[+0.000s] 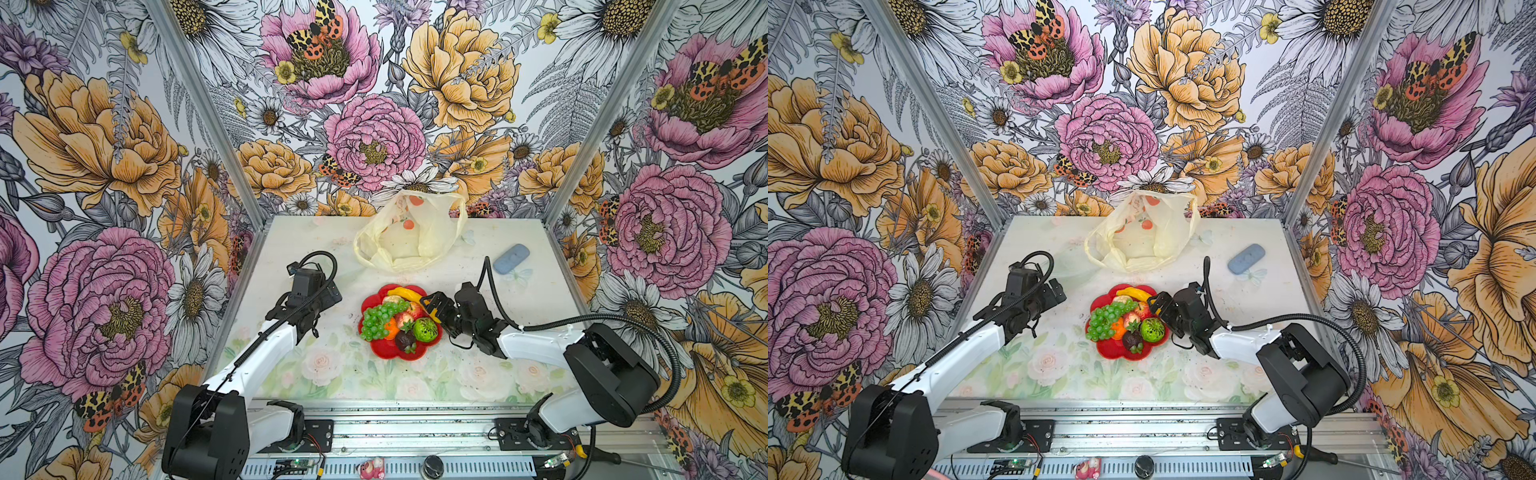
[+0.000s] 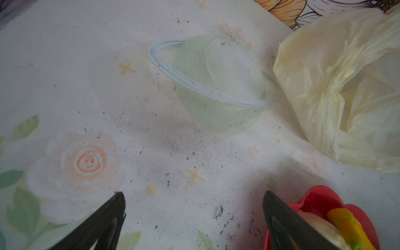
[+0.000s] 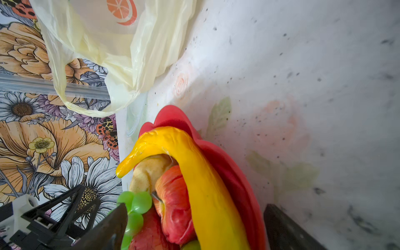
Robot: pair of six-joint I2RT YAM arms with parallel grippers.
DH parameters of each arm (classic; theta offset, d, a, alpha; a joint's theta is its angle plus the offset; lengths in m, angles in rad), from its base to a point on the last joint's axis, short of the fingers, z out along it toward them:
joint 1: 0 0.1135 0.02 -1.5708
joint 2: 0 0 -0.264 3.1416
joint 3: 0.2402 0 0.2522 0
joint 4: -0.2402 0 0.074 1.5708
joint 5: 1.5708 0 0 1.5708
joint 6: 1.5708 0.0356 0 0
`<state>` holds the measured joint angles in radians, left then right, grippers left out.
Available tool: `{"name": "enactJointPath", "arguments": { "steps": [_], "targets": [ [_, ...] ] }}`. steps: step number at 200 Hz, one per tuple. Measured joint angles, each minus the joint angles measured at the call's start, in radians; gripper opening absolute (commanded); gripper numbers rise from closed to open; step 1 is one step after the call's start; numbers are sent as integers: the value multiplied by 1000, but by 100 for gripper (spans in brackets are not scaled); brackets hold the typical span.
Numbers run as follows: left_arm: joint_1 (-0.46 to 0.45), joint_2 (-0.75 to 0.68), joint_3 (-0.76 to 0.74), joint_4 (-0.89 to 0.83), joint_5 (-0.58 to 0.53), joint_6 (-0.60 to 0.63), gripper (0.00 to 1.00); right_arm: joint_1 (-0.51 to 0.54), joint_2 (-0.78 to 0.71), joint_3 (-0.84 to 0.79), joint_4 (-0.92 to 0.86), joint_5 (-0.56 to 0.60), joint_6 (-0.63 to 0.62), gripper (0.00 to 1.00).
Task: Take the fake fruits out of the plastic bag
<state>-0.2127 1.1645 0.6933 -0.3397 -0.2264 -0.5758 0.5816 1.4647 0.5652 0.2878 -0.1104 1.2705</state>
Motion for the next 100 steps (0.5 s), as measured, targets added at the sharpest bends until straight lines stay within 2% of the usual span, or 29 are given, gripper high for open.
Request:
{"name": "enactJointPath", "arguments": {
  "steps": [23, 50, 77, 100],
  "targets": [
    [0, -50, -32, 31, -59, -21, 99, -70, -71, -30, -26, -16, -24, 100],
    [0, -84, -42, 66, -156, -23, 99, -212, -172, -45, -109, -39, -92, 99],
    [2, -92, -53, 125, -285, -1, 99, -327, -257, -16, -250, -21, -229, 100],
    [2, -92, -96, 235, -391, 74, 99, -377, -299, 31, -345, 77, -388, 100]
  ]
}}
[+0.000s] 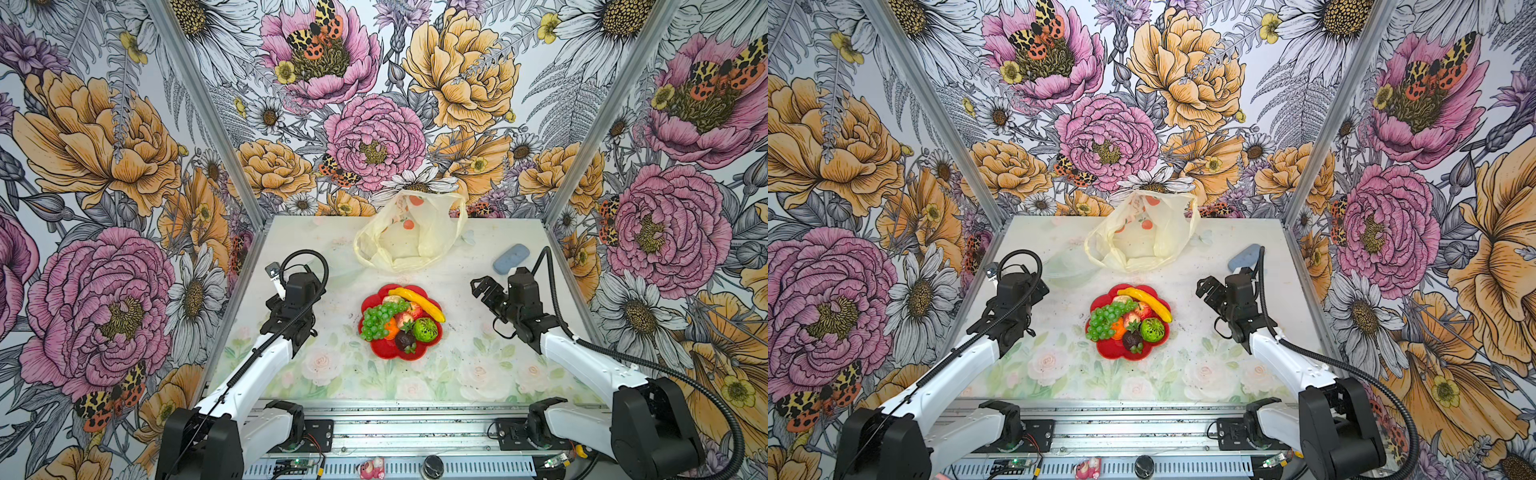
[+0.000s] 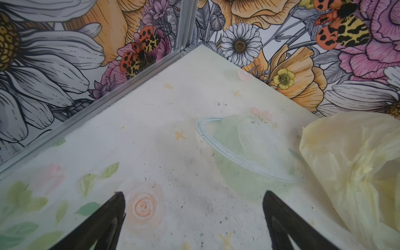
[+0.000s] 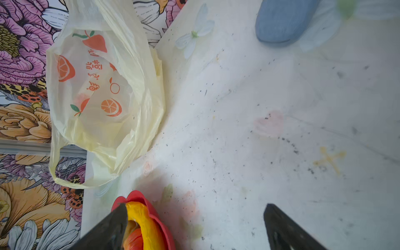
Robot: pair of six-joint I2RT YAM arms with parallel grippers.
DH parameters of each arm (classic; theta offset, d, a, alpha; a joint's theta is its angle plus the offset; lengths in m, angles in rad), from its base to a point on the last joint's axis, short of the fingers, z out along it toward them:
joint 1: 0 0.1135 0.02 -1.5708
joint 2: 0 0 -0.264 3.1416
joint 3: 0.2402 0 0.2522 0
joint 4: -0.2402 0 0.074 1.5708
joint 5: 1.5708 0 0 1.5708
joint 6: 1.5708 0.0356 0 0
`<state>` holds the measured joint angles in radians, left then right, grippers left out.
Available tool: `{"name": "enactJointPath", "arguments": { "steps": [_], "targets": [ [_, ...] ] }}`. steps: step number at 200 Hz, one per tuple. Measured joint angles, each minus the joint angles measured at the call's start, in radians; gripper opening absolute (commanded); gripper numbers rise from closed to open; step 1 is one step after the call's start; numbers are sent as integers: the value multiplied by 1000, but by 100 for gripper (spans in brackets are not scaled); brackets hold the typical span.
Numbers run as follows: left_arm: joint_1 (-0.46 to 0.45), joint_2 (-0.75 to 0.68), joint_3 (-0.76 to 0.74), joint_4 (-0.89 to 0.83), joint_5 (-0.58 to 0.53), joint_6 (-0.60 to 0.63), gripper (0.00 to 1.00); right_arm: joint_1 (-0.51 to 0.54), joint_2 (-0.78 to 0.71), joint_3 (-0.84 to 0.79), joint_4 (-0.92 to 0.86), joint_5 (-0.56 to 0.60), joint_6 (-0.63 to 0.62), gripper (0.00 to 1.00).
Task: Take the fake fruits out of the plastic bag
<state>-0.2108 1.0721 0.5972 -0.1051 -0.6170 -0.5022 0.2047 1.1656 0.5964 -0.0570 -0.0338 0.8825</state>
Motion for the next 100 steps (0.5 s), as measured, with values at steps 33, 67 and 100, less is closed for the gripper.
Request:
{"name": "enactJointPath", "arguments": {
  "steps": [33, 67, 100],
  "targets": [
    [4, 44, -93, 239, -153, 190, 98, -55, -59, -18, -1, 262, -223, 100],
    [55, 183, -122, 427, -154, 309, 99, -150, -61, -78, 56, 342, -352, 99],
    [99, 242, -241, 636, -24, 408, 99, -149, -24, -79, 141, 399, -525, 100]
  ]
}}
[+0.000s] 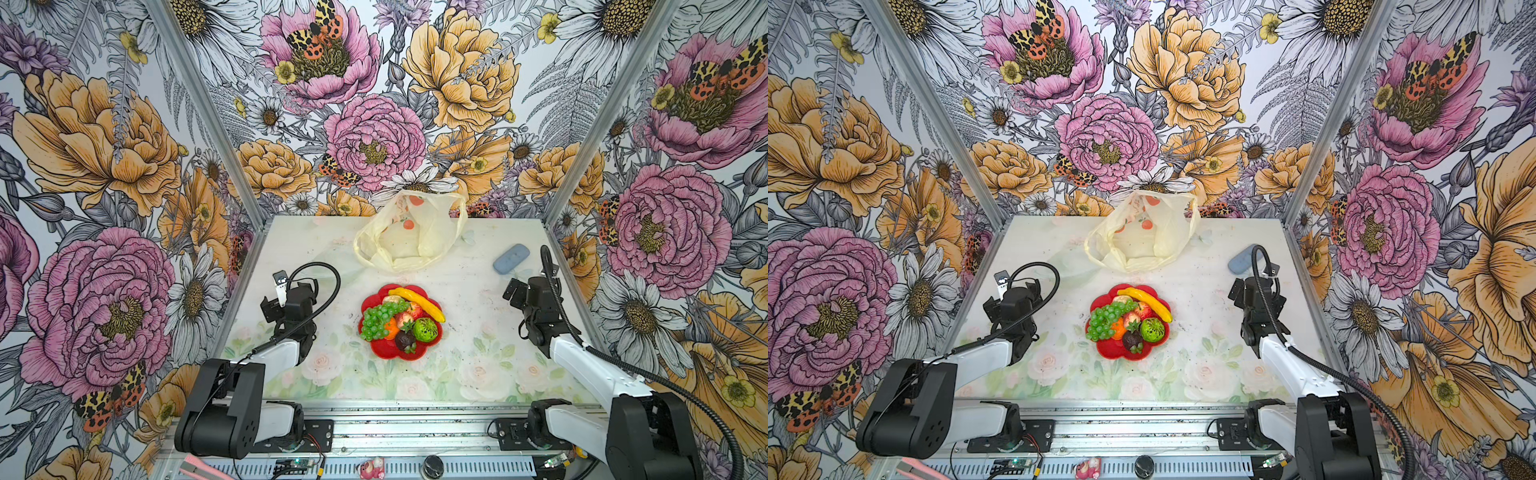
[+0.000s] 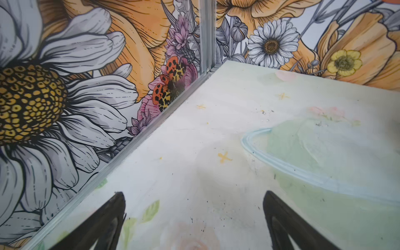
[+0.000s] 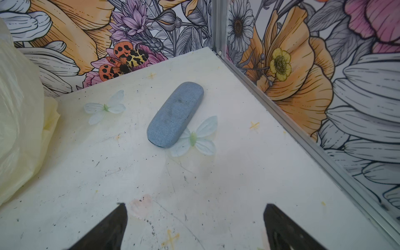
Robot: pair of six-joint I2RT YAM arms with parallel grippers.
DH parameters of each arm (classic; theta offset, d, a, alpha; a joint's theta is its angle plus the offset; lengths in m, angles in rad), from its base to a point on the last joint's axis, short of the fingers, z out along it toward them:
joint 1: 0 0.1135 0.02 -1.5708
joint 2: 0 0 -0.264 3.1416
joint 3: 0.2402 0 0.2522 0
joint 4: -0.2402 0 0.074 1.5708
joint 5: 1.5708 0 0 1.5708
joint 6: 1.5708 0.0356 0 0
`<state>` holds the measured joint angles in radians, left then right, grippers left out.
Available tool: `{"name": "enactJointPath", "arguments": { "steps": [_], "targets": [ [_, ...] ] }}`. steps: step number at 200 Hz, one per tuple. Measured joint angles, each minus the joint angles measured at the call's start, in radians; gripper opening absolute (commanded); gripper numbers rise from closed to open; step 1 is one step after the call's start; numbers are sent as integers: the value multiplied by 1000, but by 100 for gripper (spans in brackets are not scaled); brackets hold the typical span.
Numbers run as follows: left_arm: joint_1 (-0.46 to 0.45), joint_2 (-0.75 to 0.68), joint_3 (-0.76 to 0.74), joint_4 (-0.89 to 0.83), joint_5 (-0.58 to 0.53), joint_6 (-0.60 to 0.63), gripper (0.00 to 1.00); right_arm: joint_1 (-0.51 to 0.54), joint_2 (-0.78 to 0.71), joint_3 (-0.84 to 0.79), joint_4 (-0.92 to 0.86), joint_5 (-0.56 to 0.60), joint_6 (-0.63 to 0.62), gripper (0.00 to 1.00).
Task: Take the fake fruits out of the plastic bag
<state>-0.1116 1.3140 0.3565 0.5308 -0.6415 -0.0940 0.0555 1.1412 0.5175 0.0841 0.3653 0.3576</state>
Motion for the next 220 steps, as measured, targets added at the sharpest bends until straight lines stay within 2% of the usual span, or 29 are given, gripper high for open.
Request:
{"name": "enactJointPath", "arguments": {
  "steps": [37, 72, 93, 104, 124, 145, 220],
  "targets": [
    [77, 103, -1, 213, 183, 31, 99, -8, 98, -97, 225, 21, -134, 99],
    [110, 222, 7, 307, 334, 49, 99, -36, 180, -161, 431, -77, -243, 100],
    [110, 235, 7, 335, 387, 55, 99, -62, 195, -170, 543, -169, -264, 100],
    [110, 235, 7, 349, 402, 60, 99, -69, 217, -202, 664, -212, -271, 99],
    [110, 235, 7, 369, 419, 61, 99, -70, 321, -226, 788, -228, -272, 99],
    [110, 235, 7, 384, 427, 61, 99, -67, 396, -199, 775, -192, -264, 99],
    [110, 235, 7, 394, 431, 68, 99, -61, 397, -161, 789, -131, -261, 99]
  ]
}}
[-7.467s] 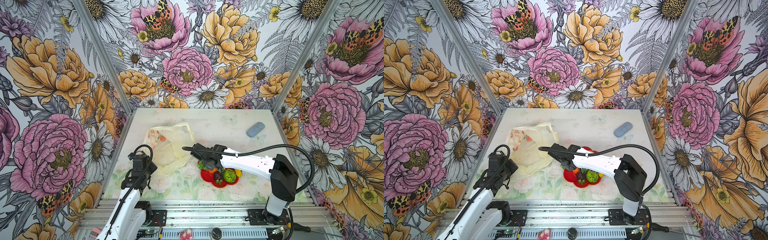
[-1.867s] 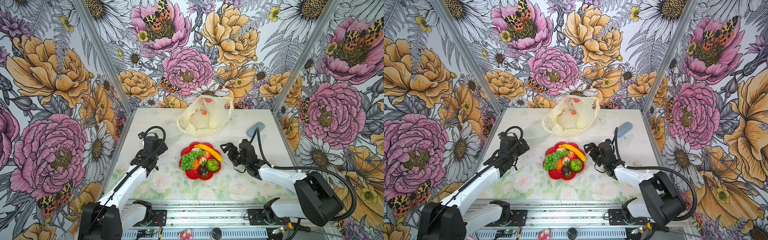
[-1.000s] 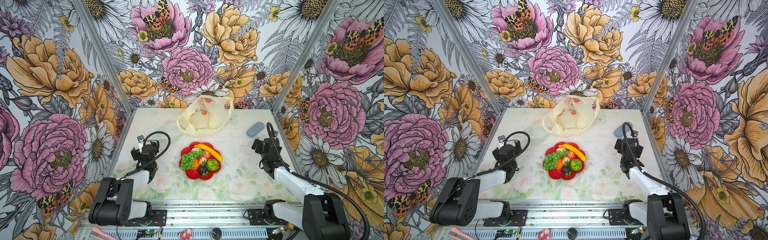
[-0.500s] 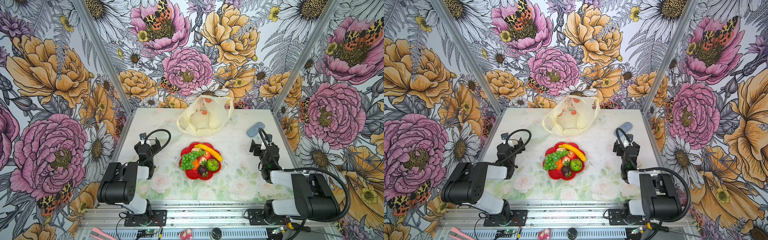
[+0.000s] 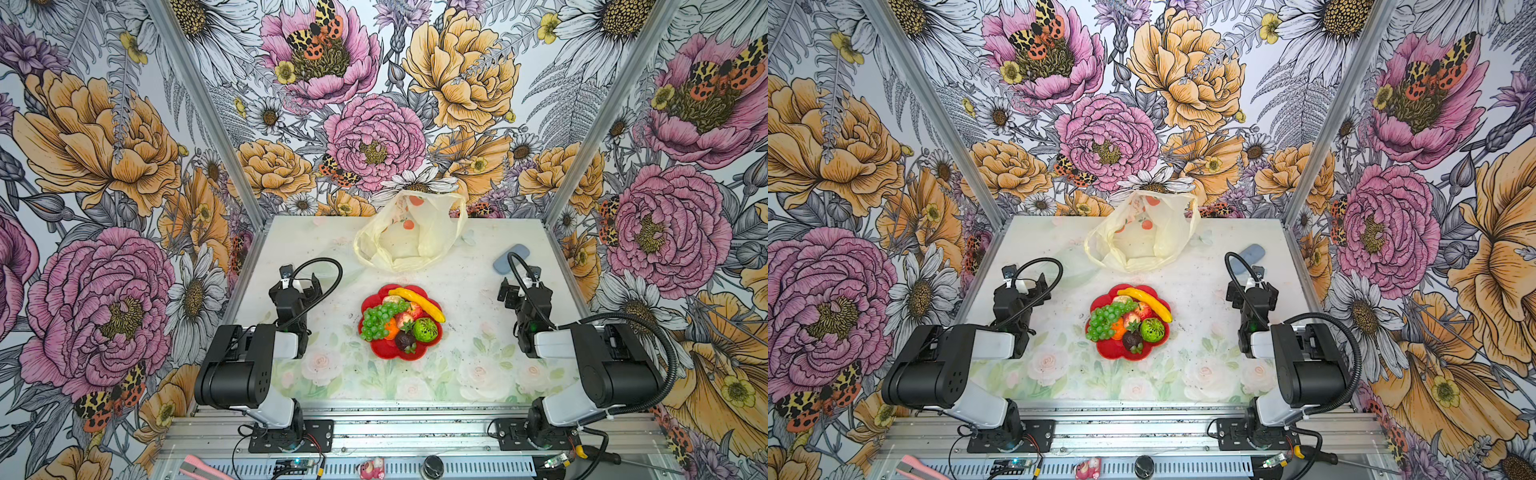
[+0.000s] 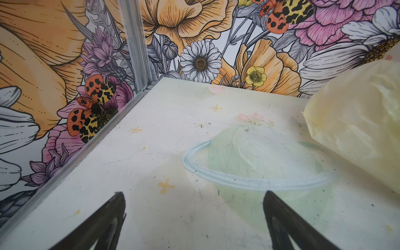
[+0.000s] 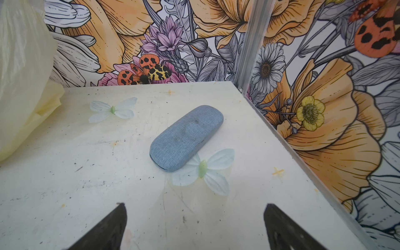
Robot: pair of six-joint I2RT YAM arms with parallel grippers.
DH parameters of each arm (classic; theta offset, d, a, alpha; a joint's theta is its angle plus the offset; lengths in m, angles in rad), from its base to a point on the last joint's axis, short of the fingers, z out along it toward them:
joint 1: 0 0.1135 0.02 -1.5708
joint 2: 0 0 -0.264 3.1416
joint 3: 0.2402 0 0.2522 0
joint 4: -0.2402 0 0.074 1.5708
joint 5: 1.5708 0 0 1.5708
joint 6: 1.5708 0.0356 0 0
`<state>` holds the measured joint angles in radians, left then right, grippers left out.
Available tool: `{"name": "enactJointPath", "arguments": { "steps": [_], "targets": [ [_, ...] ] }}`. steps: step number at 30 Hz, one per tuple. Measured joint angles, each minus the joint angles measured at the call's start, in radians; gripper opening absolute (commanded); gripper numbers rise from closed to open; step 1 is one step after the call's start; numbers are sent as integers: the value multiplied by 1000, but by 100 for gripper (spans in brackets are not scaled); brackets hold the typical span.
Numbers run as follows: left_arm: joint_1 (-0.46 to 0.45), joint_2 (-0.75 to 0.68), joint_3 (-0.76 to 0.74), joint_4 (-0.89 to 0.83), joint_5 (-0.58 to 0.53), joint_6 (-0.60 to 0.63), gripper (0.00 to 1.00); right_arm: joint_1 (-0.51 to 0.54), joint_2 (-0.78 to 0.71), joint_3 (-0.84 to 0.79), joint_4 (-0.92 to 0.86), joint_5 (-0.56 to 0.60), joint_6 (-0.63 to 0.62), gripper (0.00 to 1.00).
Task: Take the fake fruits out of the plastic bag
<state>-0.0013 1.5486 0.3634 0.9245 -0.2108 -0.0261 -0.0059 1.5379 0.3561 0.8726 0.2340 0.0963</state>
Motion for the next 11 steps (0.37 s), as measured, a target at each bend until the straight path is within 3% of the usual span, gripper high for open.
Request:
{"name": "enactJointPath", "arguments": {
  "steps": [11],
  "targets": [
    [0, 0, 0, 0, 0, 0, 99, 4, 0, 2, 0, 10, 0, 99]
  ]
}}
